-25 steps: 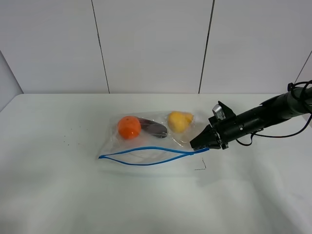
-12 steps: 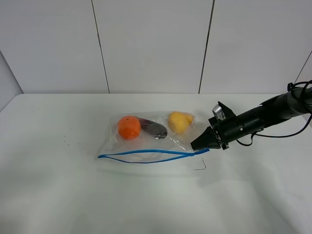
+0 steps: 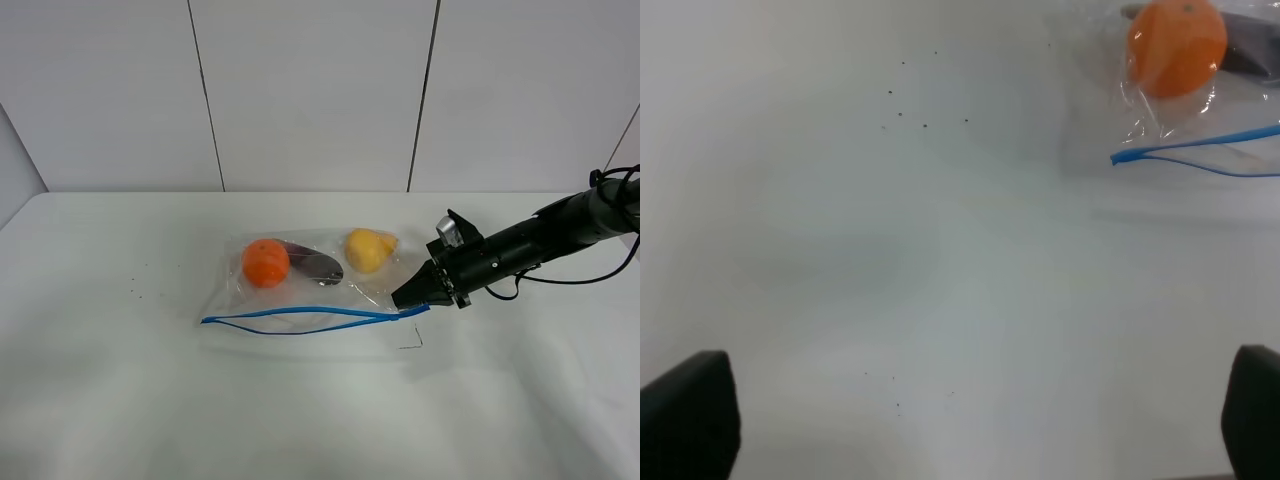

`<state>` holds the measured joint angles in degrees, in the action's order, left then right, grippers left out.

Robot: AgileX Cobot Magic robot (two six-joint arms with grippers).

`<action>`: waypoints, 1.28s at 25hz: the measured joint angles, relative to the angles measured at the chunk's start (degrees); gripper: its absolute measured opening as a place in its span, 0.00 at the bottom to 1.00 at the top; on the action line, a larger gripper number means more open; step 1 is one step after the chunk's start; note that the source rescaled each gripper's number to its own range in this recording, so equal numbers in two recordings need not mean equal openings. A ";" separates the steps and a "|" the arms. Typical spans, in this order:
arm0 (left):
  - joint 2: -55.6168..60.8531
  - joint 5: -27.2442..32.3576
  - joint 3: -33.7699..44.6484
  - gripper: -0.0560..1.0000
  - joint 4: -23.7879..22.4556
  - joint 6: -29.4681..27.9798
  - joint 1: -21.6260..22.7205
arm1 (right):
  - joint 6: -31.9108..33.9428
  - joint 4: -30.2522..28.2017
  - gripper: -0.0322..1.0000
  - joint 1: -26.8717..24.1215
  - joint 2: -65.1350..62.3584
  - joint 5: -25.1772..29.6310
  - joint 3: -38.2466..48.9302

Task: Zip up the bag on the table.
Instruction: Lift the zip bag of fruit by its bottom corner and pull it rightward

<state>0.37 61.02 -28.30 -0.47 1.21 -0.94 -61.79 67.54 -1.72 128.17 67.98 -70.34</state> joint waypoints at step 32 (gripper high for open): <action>0.04 -0.70 -0.49 1.00 2.21 0.00 0.00 | 7.42 -2.98 0.03 0.00 -11.71 1.08 0.00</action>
<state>0.41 60.32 -28.79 1.74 1.21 -0.94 -54.38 64.56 -1.72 116.46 69.06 -70.34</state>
